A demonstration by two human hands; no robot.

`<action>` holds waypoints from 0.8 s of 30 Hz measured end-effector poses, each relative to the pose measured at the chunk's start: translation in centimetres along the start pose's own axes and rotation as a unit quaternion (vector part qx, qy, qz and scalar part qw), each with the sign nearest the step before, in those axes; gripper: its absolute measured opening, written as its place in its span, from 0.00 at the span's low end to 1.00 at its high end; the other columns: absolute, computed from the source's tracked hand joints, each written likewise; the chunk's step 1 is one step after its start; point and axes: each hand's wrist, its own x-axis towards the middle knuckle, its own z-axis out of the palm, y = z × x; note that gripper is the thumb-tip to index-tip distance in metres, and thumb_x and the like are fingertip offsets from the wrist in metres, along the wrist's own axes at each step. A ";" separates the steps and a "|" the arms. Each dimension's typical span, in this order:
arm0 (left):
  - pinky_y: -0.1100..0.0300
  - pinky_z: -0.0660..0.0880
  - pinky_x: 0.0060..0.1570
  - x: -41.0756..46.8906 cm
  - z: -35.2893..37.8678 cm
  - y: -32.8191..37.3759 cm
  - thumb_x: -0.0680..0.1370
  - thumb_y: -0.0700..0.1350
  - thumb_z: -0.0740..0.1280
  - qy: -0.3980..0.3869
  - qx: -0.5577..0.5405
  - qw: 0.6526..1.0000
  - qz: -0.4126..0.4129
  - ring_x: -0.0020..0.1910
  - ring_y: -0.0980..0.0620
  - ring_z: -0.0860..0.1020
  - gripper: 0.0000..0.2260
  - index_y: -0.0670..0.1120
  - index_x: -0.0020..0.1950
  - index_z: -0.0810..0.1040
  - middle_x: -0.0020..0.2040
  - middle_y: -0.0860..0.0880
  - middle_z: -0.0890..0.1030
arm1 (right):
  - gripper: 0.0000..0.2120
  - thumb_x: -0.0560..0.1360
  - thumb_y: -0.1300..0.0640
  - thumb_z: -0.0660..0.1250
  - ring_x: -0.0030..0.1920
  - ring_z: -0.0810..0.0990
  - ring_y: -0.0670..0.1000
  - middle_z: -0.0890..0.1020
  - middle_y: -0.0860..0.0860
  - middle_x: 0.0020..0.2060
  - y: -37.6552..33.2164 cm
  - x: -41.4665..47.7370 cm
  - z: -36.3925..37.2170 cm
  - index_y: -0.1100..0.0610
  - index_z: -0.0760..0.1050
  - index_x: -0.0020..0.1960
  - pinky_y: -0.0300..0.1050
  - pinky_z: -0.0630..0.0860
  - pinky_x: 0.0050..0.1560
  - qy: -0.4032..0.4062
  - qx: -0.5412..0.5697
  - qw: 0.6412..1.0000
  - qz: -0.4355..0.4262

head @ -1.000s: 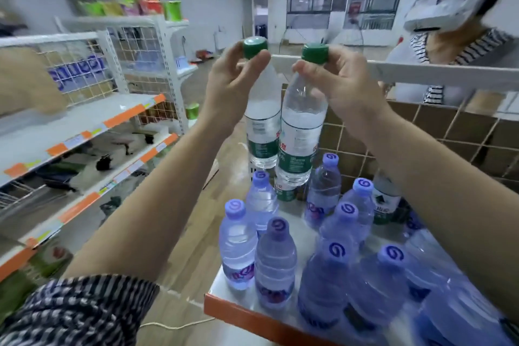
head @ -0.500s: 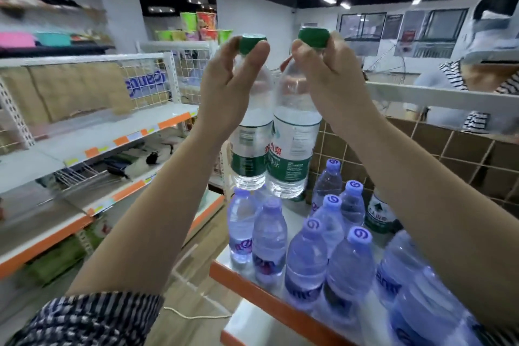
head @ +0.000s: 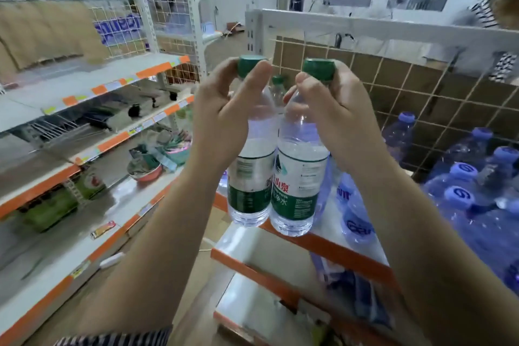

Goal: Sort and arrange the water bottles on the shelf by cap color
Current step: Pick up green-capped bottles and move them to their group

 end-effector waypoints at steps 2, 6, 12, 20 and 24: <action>0.54 0.80 0.35 -1.2 0.4 -0.1 0.79 0.48 0.67 -0.007 -0.029 0.999 -0.017 0.34 0.47 0.80 0.06 0.50 0.43 0.80 0.33 0.46 0.80 | 0.03 0.76 0.53 0.64 0.40 0.83 0.55 0.83 0.52 0.35 0.3 -1.7 -0.3 0.52 0.72 0.48 0.65 0.78 0.49 0.021 -0.024 0.999 0.007; 0.54 0.80 0.35 -3.8 1.3 -0.9 0.77 0.50 0.68 -0.033 -0.082 0.995 -0.056 0.33 0.46 0.80 0.07 0.47 0.44 0.79 0.32 0.44 0.79 | 0.05 0.77 0.51 0.63 0.42 0.82 0.57 0.83 0.54 0.39 0.7 -5.8 -0.7 0.53 0.72 0.50 0.62 0.77 0.50 0.074 -0.082 0.993 0.026; 0.39 0.77 0.38 -8.9 3.8 -2.7 0.77 0.51 0.68 -0.128 -0.097 0.982 -0.101 0.32 0.42 0.76 0.07 0.49 0.42 0.79 0.34 0.39 0.77 | 0.14 0.76 0.47 0.63 0.43 0.81 0.55 0.83 0.56 0.42 1.7 -13.4 -1.4 0.57 0.73 0.51 0.62 0.76 0.48 0.161 -0.144 0.972 0.095; 0.37 0.74 0.41 -15.9 11.6 -2.2 0.77 0.55 0.67 -0.240 -0.118 0.956 -0.120 0.38 0.37 0.77 0.07 0.56 0.40 0.76 0.36 0.45 0.78 | 0.16 0.78 0.47 0.63 0.43 0.80 0.55 0.81 0.58 0.41 1.2 -23.1 -7.5 0.61 0.73 0.51 0.50 0.76 0.46 0.293 -0.222 0.919 0.146; 0.51 0.71 0.38 -19.8 17.2 -0.2 0.78 0.53 0.67 -0.304 -0.147 0.934 -0.115 0.36 0.53 0.74 0.07 0.52 0.43 0.77 0.36 0.55 0.77 | 0.10 0.78 0.47 0.63 0.43 0.81 0.49 0.81 0.50 0.41 0.3 -27.1 -12.2 0.54 0.72 0.50 0.44 0.77 0.45 0.340 -0.241 0.897 0.150</action>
